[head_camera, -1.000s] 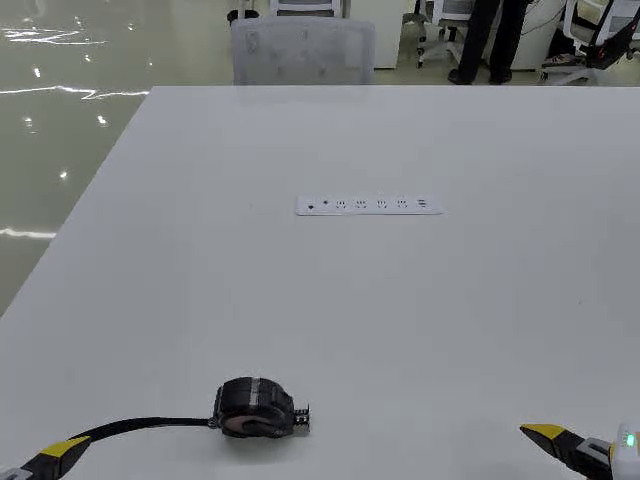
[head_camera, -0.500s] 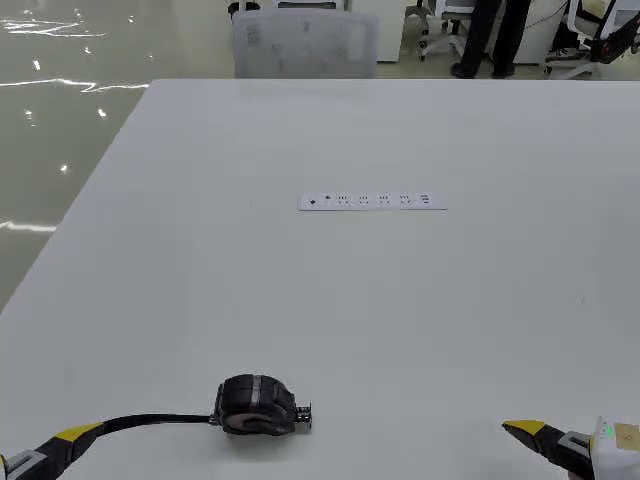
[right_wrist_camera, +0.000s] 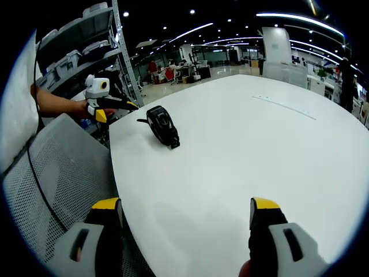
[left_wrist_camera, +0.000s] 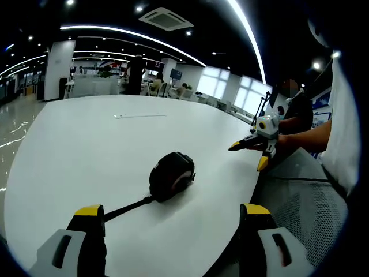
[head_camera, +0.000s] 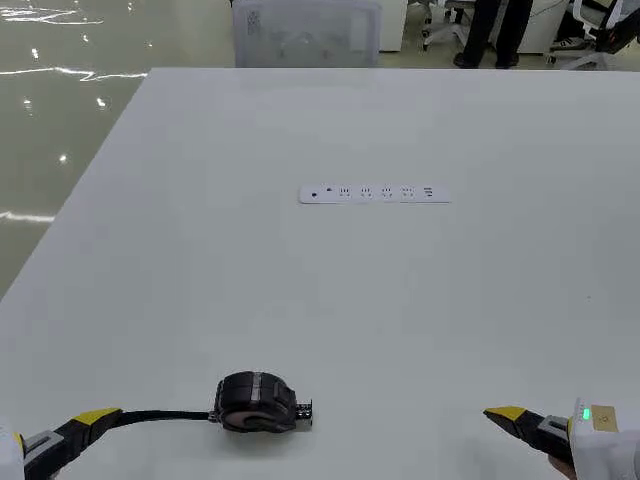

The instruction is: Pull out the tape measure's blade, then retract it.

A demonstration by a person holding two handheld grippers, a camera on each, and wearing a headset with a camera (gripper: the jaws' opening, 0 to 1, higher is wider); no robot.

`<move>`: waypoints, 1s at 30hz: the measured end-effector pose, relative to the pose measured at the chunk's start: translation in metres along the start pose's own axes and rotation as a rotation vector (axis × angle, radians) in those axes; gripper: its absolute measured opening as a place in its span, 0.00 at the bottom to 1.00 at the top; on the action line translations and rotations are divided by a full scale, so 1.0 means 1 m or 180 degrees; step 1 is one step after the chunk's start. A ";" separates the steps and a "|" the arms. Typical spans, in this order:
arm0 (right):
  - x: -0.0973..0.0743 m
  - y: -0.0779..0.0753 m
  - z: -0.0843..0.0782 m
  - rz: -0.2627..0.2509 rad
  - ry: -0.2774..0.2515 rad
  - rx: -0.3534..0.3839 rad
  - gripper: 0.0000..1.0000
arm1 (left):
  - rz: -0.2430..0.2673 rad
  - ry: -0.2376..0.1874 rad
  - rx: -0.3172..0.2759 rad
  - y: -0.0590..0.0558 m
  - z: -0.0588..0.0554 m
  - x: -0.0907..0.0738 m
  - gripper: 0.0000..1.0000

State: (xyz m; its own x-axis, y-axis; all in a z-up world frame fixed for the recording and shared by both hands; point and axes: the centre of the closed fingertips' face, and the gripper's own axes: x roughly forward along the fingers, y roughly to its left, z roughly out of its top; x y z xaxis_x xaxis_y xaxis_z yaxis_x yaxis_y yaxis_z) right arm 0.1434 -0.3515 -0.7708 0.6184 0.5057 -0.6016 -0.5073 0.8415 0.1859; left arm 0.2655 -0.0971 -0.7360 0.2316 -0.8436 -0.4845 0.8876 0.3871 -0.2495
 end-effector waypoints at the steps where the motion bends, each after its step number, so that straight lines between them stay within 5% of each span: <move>1: 0.001 -0.001 0.001 0.0002 0.0001 -0.0003 0.93 | 0.0000 0.0001 0.0010 0.000 0.000 0.001 0.93; 30: 0.047 -0.003 0.020 0.0307 0.0016 -0.0162 0.85 | -0.0363 0.0205 0.0280 0.006 0.004 0.043 0.90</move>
State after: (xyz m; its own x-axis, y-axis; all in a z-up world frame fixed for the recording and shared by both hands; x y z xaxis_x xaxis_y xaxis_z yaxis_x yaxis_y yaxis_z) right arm 0.1857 -0.3264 -0.7839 0.5622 0.5828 -0.5868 -0.5942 0.7781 0.2037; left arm 0.2823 -0.1329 -0.7553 0.1040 -0.8534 -0.5107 0.9388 0.2537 -0.2328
